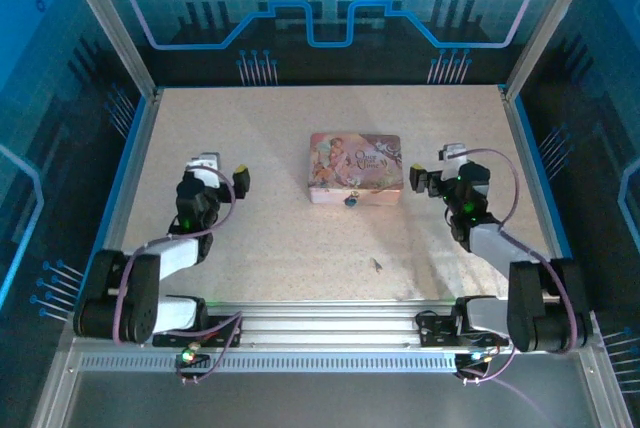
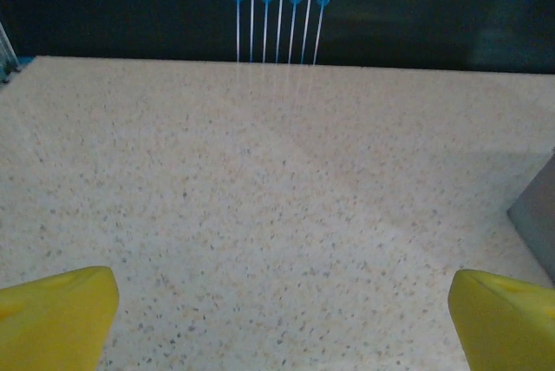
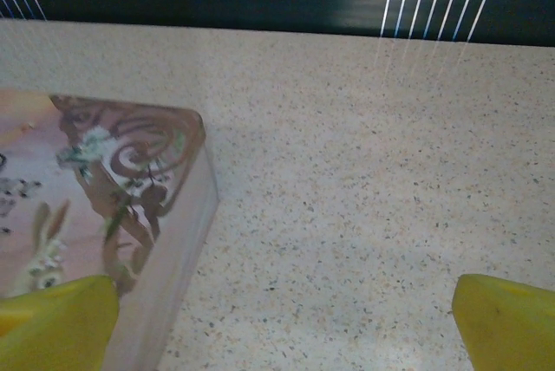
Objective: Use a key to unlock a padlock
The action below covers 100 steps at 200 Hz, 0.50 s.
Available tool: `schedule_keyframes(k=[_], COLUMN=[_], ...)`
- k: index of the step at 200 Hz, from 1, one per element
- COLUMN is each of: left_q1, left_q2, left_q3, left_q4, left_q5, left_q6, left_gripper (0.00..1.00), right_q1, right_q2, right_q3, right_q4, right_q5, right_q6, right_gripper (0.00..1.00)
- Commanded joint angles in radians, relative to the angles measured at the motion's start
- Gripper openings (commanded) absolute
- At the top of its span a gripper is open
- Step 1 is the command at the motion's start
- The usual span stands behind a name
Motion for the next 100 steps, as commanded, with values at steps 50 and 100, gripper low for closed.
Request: schedule_keyframes(k=[50,100], left_q1=[-0.018,-0.160], left_q2=[-0.083,0.100], left_q3=[0.337,0.461], left_q4=[-0.656,-0.683], left_q5=[0.154,0.326], left_q6=[-0.452,-0.572], left_gripper=[0.99,0.99], right_q1=[0.006,-0.008], right_q2=[-0.095,0.025], right_q3=[0.168,0.217], right_q4=[-0.390,-0.369], right_q5=[-0.207,-0.393], right_q6=[0.284,0.447], right_gripper=[1.00,1.00])
